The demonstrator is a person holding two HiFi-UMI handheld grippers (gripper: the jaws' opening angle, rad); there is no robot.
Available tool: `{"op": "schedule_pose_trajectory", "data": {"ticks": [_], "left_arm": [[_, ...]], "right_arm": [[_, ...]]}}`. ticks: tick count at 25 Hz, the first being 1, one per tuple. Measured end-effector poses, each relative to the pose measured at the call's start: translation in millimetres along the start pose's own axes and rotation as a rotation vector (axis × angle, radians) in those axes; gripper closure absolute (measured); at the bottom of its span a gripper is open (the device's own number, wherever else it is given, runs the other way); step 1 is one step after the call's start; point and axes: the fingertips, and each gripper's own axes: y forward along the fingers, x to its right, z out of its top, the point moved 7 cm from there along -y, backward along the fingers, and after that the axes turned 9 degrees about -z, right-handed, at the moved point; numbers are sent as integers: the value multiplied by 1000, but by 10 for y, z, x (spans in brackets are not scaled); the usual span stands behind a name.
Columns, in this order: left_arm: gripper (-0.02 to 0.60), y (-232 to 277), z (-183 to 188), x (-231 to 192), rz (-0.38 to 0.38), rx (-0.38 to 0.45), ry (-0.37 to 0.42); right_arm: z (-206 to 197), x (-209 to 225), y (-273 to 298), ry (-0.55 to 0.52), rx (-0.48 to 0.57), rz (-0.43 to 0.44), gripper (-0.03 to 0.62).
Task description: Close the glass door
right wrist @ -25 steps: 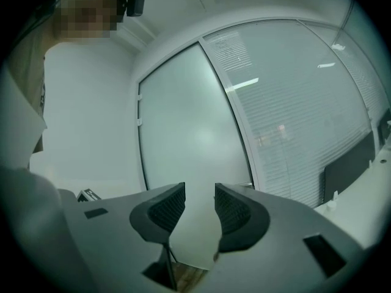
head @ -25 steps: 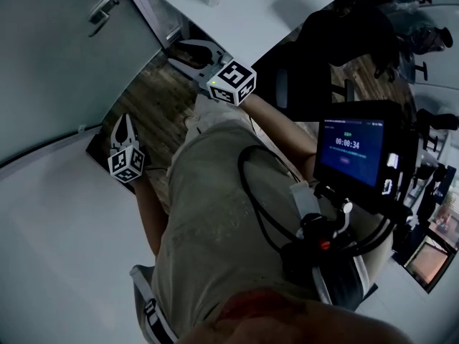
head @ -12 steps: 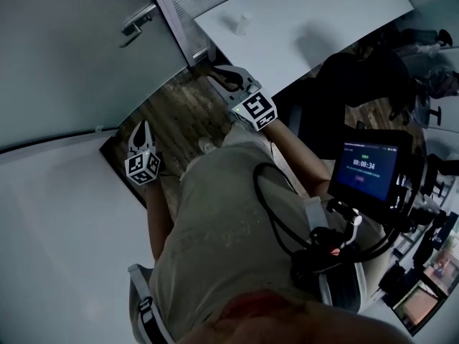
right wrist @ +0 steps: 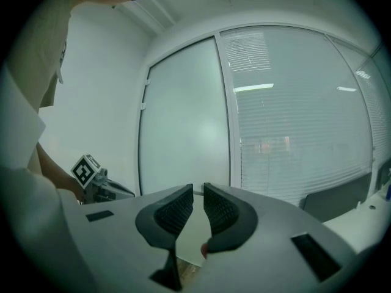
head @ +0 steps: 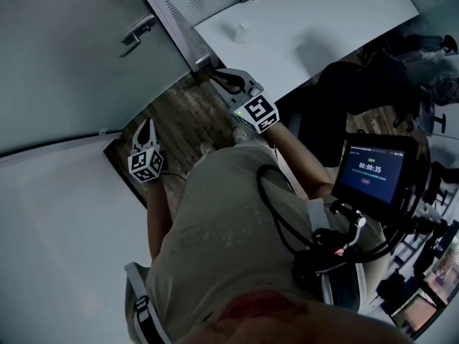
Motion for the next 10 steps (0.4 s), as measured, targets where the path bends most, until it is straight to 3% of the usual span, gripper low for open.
{"op": "schedule_pose_trajectory", "data": {"ticks": [5,10], "left_arm": [[563,104,11,-66,6,5,-11],[563,191,14,265,44,32,-7]], "right_arm": [[18,76,31,11,14,-3,534],[51,308,-136,2,29,35,534]]}}
